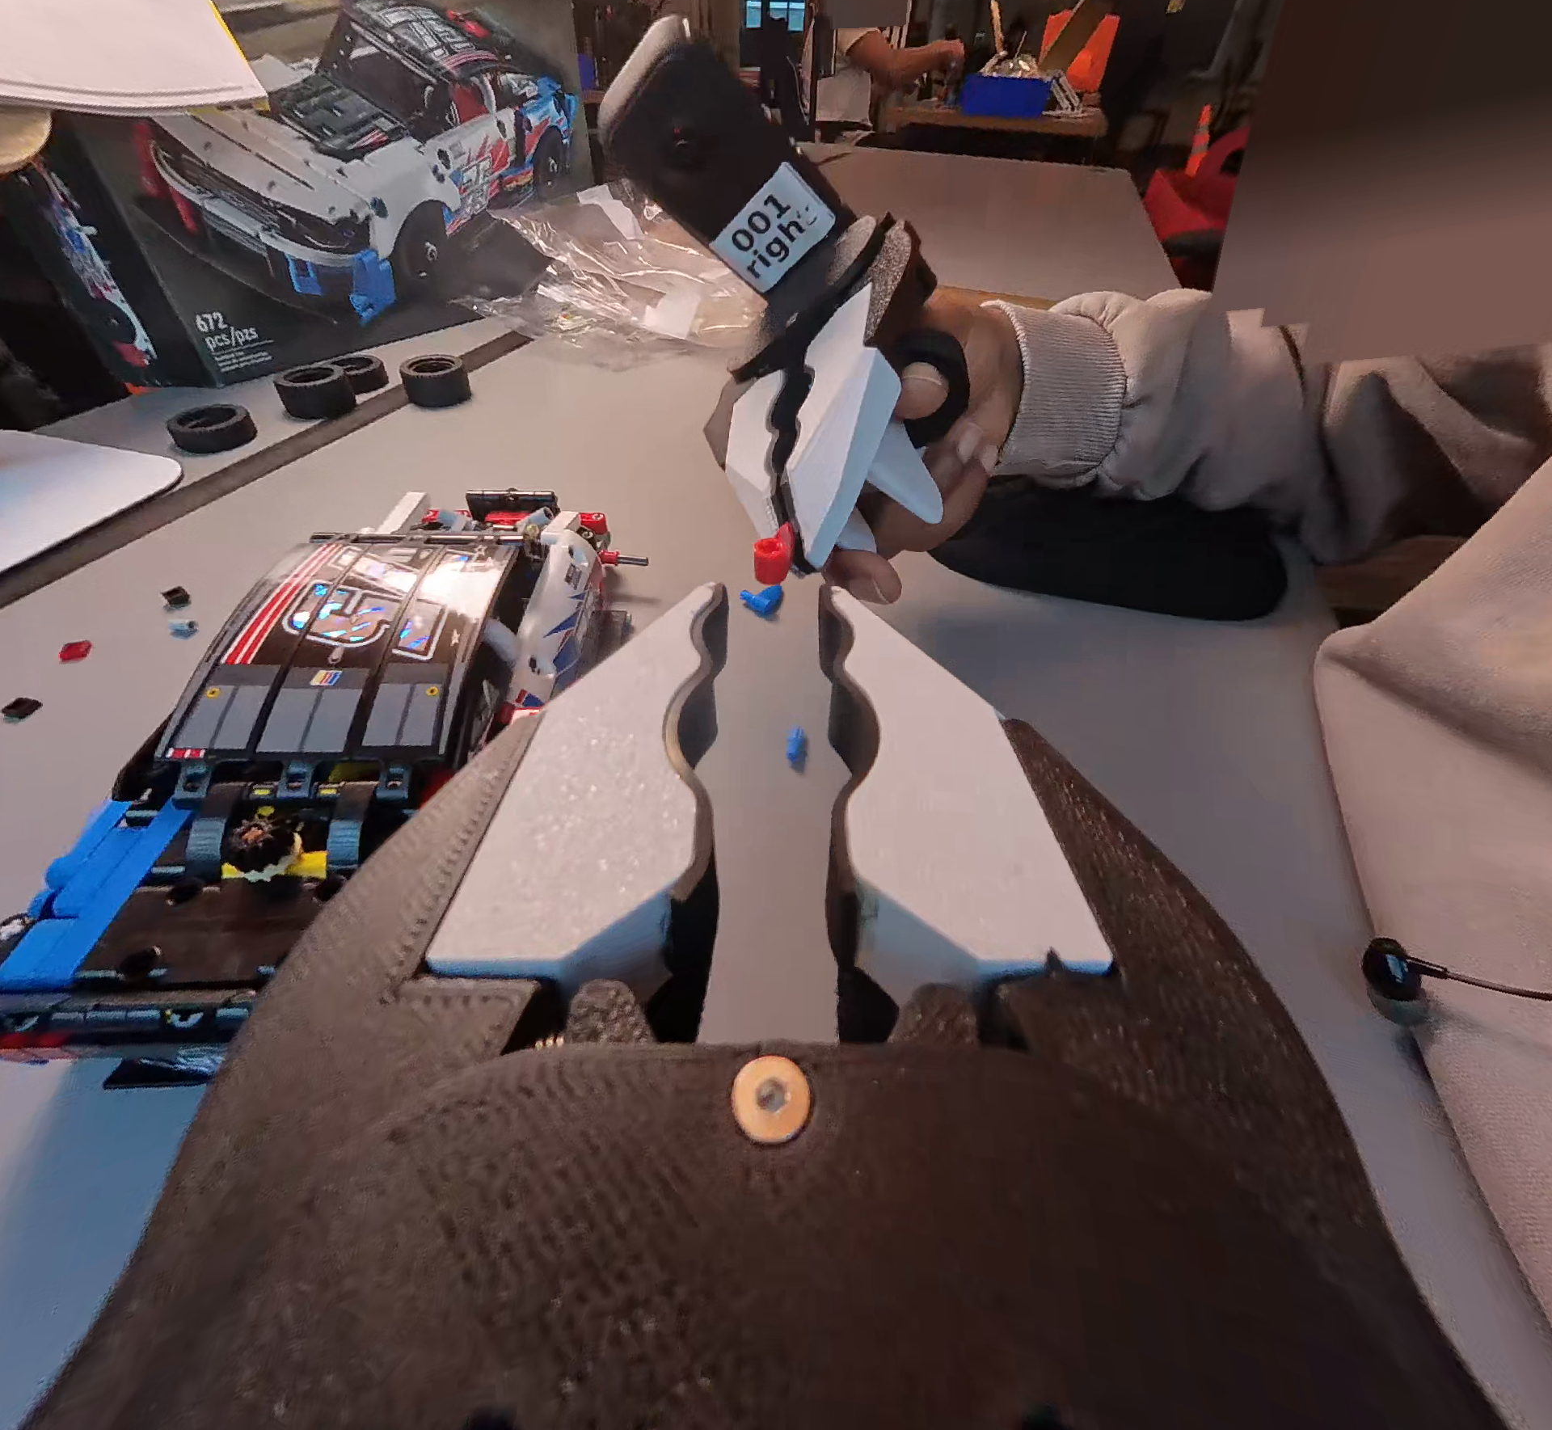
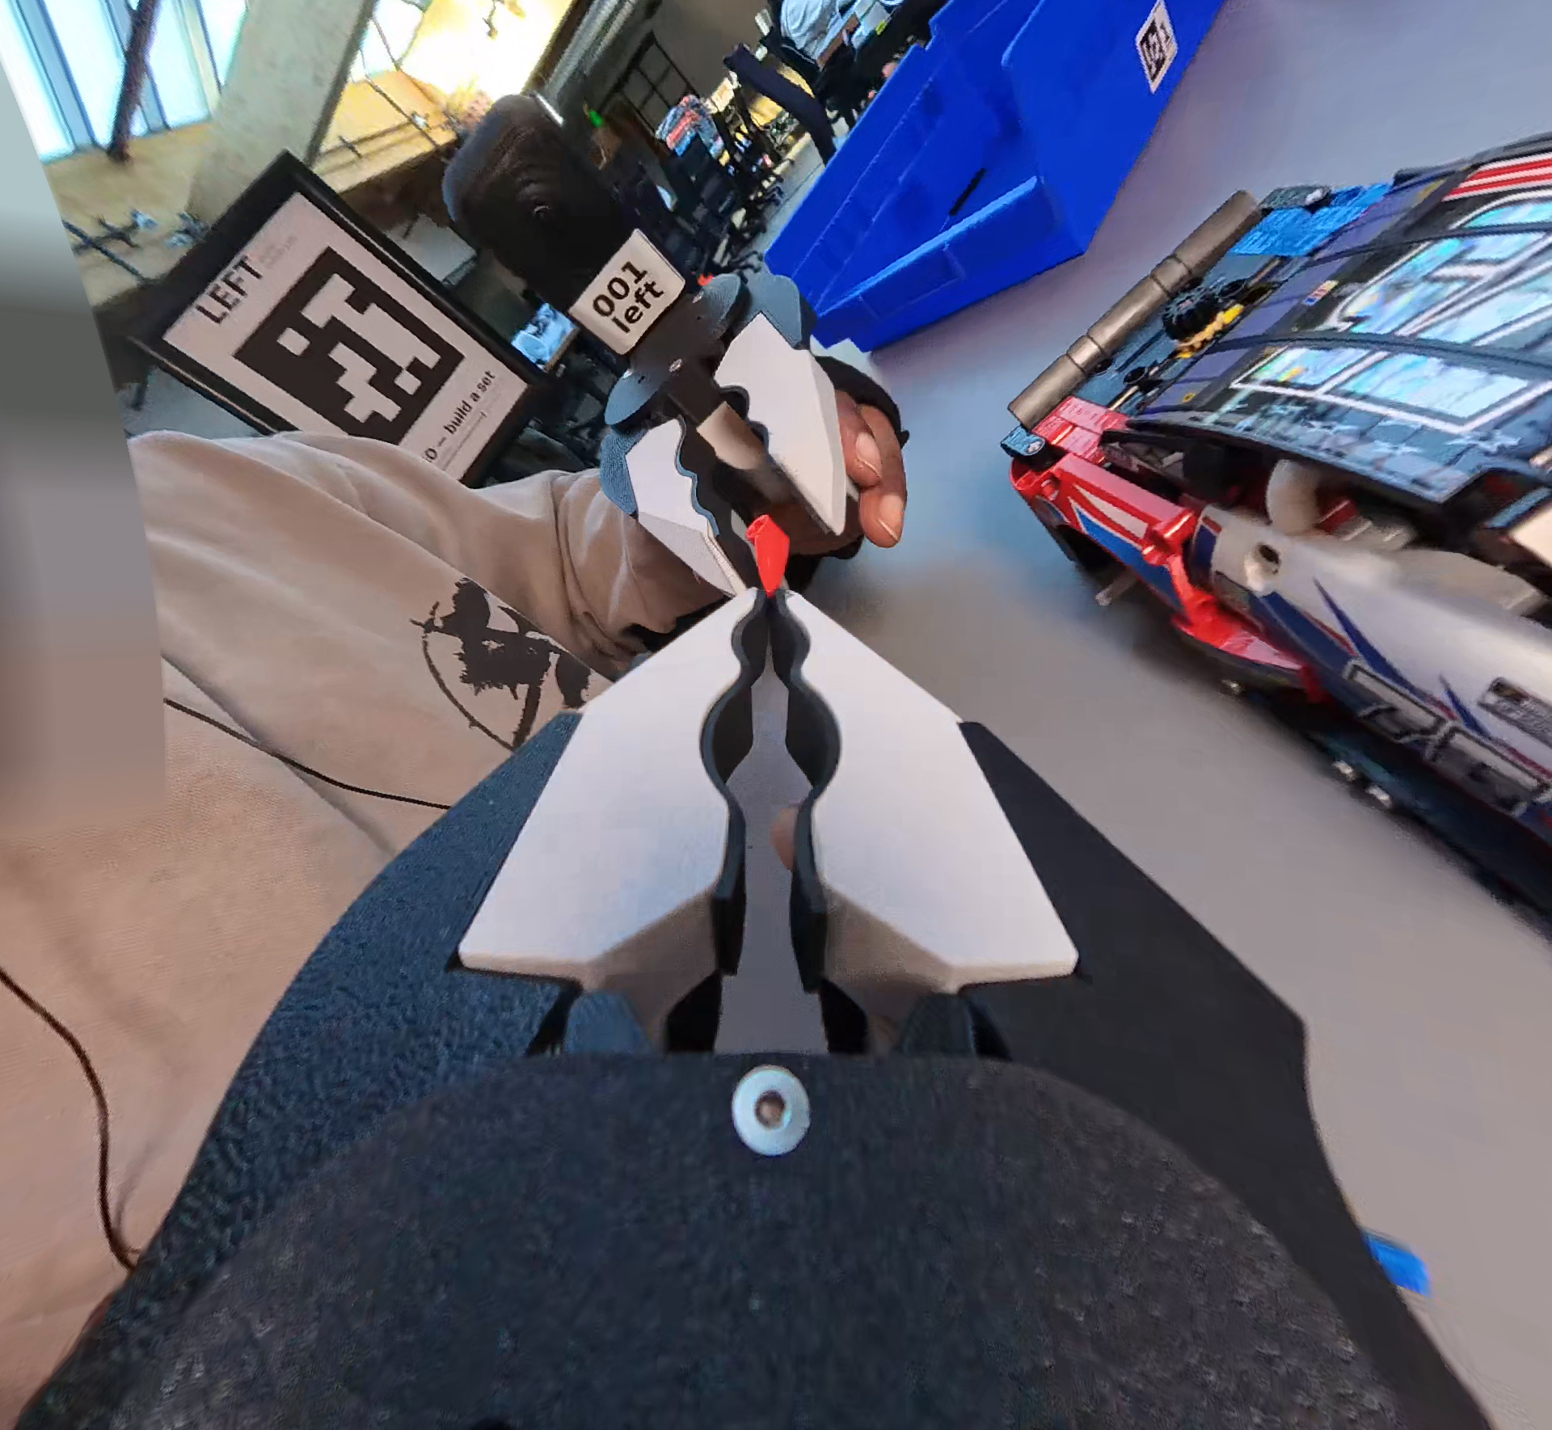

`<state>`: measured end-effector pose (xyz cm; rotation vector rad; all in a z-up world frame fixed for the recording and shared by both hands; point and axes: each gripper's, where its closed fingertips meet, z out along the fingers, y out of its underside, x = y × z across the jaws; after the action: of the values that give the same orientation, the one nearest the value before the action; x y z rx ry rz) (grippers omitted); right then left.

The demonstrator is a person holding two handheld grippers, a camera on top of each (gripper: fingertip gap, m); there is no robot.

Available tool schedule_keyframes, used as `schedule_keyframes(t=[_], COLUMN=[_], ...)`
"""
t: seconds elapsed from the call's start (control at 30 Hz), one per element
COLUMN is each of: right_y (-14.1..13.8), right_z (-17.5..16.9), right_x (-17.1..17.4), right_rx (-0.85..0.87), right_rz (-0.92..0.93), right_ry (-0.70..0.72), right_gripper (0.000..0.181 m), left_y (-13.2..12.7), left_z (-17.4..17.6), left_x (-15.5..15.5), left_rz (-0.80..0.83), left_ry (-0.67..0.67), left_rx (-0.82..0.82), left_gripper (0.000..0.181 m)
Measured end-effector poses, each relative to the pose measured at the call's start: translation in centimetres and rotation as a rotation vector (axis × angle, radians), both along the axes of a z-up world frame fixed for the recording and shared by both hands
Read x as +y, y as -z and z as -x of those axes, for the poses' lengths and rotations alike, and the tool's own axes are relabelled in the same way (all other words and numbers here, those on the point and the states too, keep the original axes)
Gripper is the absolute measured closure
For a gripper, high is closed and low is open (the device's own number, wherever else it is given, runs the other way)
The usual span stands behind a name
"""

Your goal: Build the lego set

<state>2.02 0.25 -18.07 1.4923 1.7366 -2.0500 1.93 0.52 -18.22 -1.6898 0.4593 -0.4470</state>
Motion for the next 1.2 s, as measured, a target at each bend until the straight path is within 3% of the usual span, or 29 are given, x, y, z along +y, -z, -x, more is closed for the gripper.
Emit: schedule_keyframes(t=[0.17, 0.27, 0.43, 0.5, 0.6, 0.77, 0.97, 1.2], right_y=[0.1, 0.2, -0.4, -0.3, -0.1, -0.7, -0.6, -0.6], right_z=[-0.3, -0.4, -0.1, 0.1, 0.5, 1.0, 0.8, 0.3], right_x=[-0.7, -0.8, -0.4, -0.3, 0.5, 0.7, 0.1, 0.0], right_rx=[-0.052, -0.071, -0.028, 0.012, 0.125, 0.286, 0.205, 0.156], right_rz=[0.087, 0.114, 0.136, 0.082, -0.082, -0.272, -0.16, -0.144], right_ry=[-0.043, -0.059, -0.03, -0.016, 0.045, 0.121, 0.082, 0.036], right_gripper=[0.181, 0.181, 0.181, 0.181, 0.167, 0.165, 0.177, 0.178], left_y=[-0.2, -0.7, -0.9, -1.1, -1.1, -0.9, -0.7, -0.7], left_z=[-0.3, -0.4, 0.0, 0.3, 0.7, 0.7, 0.0, -0.5], left_x=[-0.1, -0.2, 0.2, 0.3, 0.4, 0.5, 0.4, 0.2], left_rz=[0.013, 0.049, 0.236, 0.276, 0.311, 0.326, 0.318, 0.305], left_ry=[0.027, 0.058, 0.122, 0.146, 0.157, 0.158, 0.156, 0.172], left_rx=[-0.06, -0.181, -0.608, -0.754, -0.873, -0.89, -0.811, -0.759], left_gripper=[0.174, 0.176, 0.177, 0.177, 0.178, 0.178, 0.178, 0.178])
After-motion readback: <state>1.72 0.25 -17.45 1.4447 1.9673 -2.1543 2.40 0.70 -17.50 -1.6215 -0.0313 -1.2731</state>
